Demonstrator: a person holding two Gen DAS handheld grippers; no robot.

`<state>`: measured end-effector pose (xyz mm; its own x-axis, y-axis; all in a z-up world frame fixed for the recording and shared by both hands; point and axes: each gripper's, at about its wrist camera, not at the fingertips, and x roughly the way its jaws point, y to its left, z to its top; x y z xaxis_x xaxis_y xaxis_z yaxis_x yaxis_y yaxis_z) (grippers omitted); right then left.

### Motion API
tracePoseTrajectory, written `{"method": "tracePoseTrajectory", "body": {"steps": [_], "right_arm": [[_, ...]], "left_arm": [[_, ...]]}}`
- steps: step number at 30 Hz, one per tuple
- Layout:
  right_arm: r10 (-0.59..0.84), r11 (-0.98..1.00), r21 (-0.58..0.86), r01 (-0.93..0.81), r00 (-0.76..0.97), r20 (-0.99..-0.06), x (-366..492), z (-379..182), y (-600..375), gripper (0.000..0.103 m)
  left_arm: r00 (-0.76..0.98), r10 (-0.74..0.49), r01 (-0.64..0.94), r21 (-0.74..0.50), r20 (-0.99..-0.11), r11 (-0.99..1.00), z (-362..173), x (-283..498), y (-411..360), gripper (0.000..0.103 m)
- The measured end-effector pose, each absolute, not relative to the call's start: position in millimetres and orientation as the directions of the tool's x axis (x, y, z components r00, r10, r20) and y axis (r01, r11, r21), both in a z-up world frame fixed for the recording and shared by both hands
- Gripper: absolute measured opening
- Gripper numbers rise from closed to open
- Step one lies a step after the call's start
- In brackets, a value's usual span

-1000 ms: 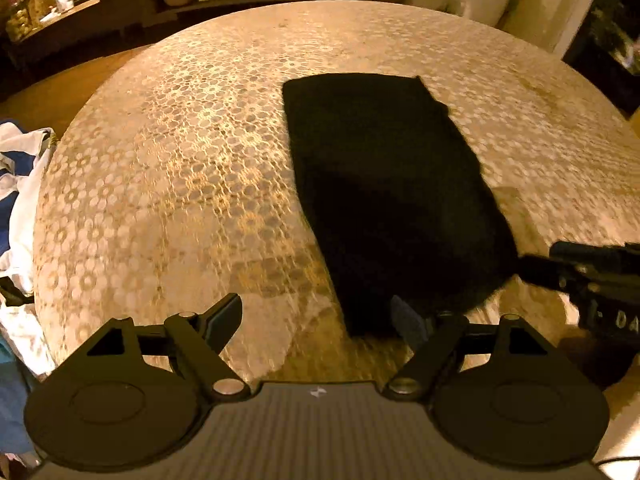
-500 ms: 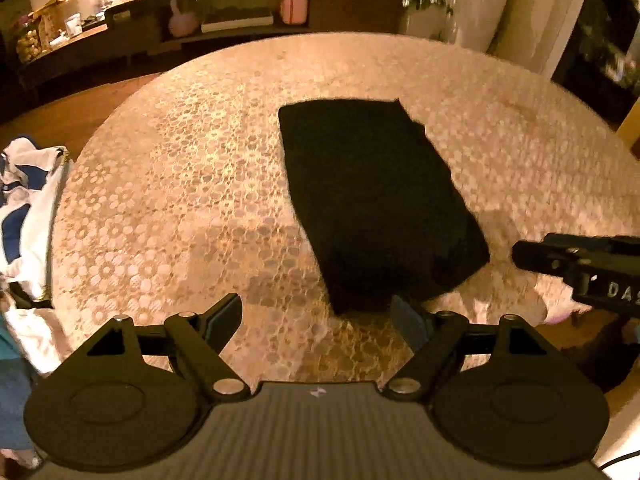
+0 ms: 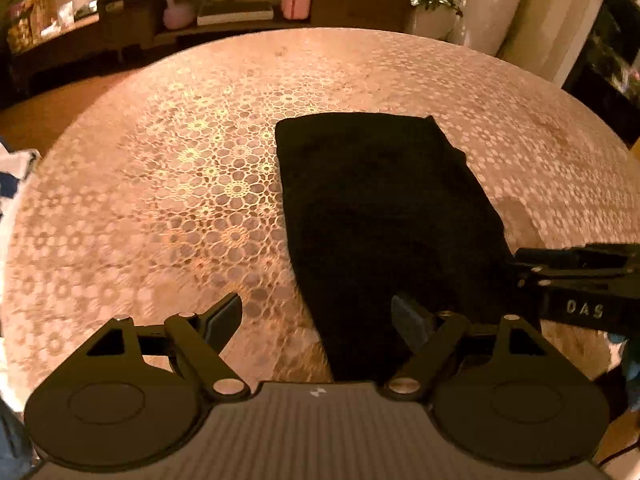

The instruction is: Fold clothes

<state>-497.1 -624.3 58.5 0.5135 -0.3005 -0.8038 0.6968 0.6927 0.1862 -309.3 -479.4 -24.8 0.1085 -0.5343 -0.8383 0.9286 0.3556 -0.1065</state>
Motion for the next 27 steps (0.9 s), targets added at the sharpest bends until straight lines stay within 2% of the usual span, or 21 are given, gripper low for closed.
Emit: {"method": "tracePoseTrajectory", "body": {"steps": [9,10,11,16,17,21,27], "right_arm": [[-0.272,0.715,0.203,0.669,0.534,-0.801,-475,47,-643,0.103],[-0.269,0.717,0.204,0.666,0.535,-0.801,-474,47,-644,0.103],[-0.267,0.721,0.203,0.663,0.537,-0.800,-474,47,-644,0.103],[-0.271,0.754,0.184,0.631,0.554,-0.788,-471,49,-638,0.103],[-0.273,0.757,0.180,0.628,0.555,-0.786,-470,49,-637,0.103],[-0.289,0.767,0.166,0.619,0.565,-0.773,-468,51,-634,0.103],[-0.296,0.785,0.149,0.602,0.575,-0.763,-444,60,-651,0.103]], "left_arm": [[0.082,-0.524,0.922,-0.134,-0.847,0.362,-40,-308,-507,0.080],[0.072,-0.528,0.922,-0.145,-0.846,0.359,-40,-309,-508,0.076],[0.067,-0.532,0.921,-0.153,-0.844,0.359,-41,-310,-508,0.062],[0.064,-0.555,0.917,-0.170,-0.829,0.360,-43,-310,-508,0.040],[0.062,-0.561,0.916,-0.176,-0.826,0.361,-43,-309,-509,0.032],[0.055,-0.583,0.910,-0.199,-0.811,0.363,-44,-303,-510,0.018],[0.070,-0.591,0.903,-0.201,-0.803,0.380,-37,-282,-544,0.014]]}}
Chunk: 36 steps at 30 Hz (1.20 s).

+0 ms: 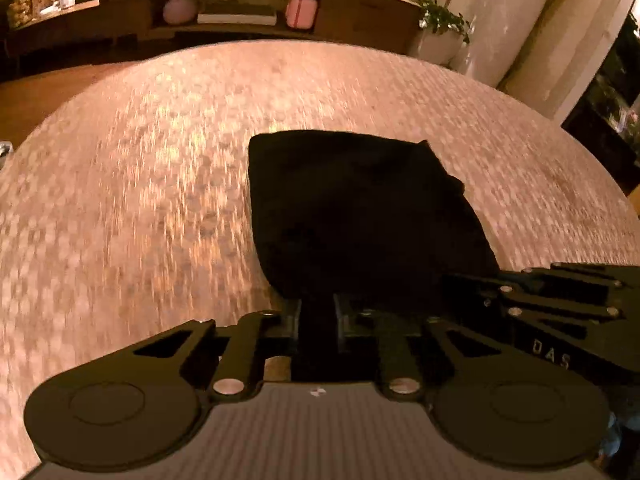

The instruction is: Fold clothes

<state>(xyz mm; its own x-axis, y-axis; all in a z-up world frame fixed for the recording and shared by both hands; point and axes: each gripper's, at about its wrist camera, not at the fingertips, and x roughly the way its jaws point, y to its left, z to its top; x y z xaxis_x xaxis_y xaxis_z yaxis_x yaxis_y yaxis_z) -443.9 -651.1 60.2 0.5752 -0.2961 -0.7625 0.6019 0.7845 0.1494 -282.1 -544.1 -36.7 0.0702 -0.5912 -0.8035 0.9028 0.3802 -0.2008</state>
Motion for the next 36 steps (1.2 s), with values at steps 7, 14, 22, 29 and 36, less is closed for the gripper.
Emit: {"method": "tracePoseTrajectory", "body": {"steps": [7,14,22,29,36], "right_arm": [[-0.280,0.811,0.125,0.571,0.567,-0.775,-384,68,-713,0.103],[-0.293,0.828,0.069,0.556,0.534,-0.793,-322,62,-771,0.103],[-0.307,0.812,0.066,0.580,0.520,-0.797,-287,51,-813,0.103],[-0.271,0.800,0.126,0.587,0.540,-0.797,-311,67,-815,0.103],[-0.166,0.770,0.284,0.571,0.609,-0.775,-326,88,-804,0.103]], "left_arm": [[0.110,-0.589,0.908,-0.161,-0.800,0.388,-33,-243,-612,0.013],[0.131,-0.589,0.906,-0.145,-0.798,0.397,-37,-187,-675,0.013],[0.144,-0.588,0.911,-0.126,-0.796,0.394,-40,-171,-700,0.013],[0.097,-0.607,0.909,-0.178,-0.789,0.377,-22,-172,-675,0.026],[0.066,-0.635,0.953,-0.140,-0.770,0.270,-19,-210,-648,0.064]]}}
